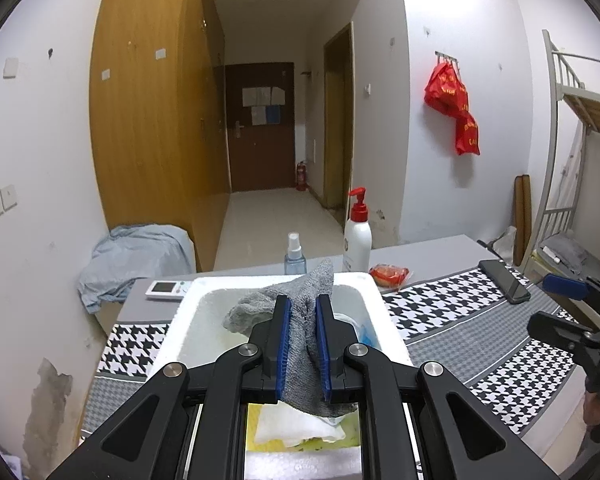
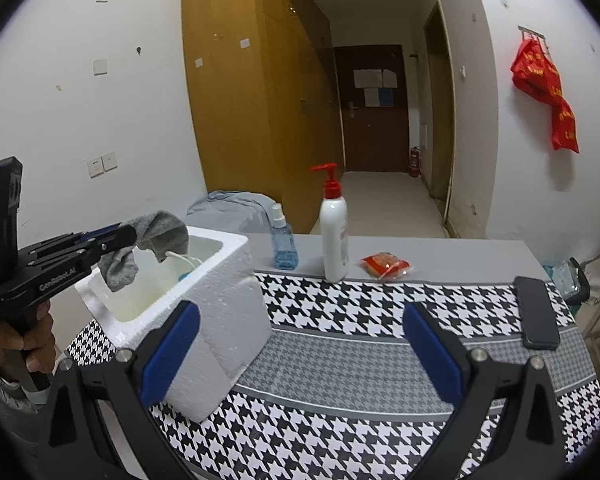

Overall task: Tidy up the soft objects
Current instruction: 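Move the left gripper holding the sock over the foam box, then lower the sock into the foam box and open the left gripper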

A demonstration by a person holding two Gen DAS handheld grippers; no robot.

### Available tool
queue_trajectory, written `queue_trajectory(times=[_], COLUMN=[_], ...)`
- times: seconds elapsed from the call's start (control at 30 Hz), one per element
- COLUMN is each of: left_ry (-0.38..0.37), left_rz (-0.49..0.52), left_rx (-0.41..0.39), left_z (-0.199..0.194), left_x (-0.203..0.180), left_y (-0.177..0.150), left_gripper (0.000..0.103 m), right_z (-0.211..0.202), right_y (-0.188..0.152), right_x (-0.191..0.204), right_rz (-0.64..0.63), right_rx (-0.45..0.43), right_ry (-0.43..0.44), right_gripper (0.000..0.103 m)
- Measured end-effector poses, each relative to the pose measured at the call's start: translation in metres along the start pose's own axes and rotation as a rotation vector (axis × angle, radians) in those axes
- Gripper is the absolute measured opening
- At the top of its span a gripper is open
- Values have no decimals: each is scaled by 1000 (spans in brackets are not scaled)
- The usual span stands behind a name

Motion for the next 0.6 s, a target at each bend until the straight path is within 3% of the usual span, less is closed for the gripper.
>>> queue_trajectory(times=[0.1,0.2,0.23,0.27,0.33,0.37,0.47,0.6], left_ry=[4,16,20,28,41,50,73,57], left_rz=[-3,-1,-2,-6,-11,-8,38,51], left_rx=[8,15,18,19,12,-11,-63,-78], left_z=[4,9,10,11,11,8,0,-7], left_x=[1,3,4,5,7,7,2,-5], left_y=[-1,-2,-2,-2,-1,2,7,9], left_gripper=[14,20,32,54,84,91,101,101], right_z=[-1,-3,-4,-5,-8,-9,-12,-15], right_y=[-3,-4,-4,-4,-3,-2,-2,-2], right_x=[-5,-9,-9,-10,-11,-12,-14,-15], right_rz=[9,18,19,19,21,23,25,31], right_rx=[5,4,3,1,-5,-9,-15,-21], right_ry=[-16,-25,-26,-29,-35,-37,-42,-46], right_gripper=[102,102,102,102,102,102,102,102])
Point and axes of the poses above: each gripper's, at about its wrist camera, not at the fingertips, and z roughly the way its jaws point, x to its left, y to its top, the point moved 10 cm from there along z, roughly the way its jaws point, and after that the axes turned 9 degrees about -x, right-handed, at the moved point
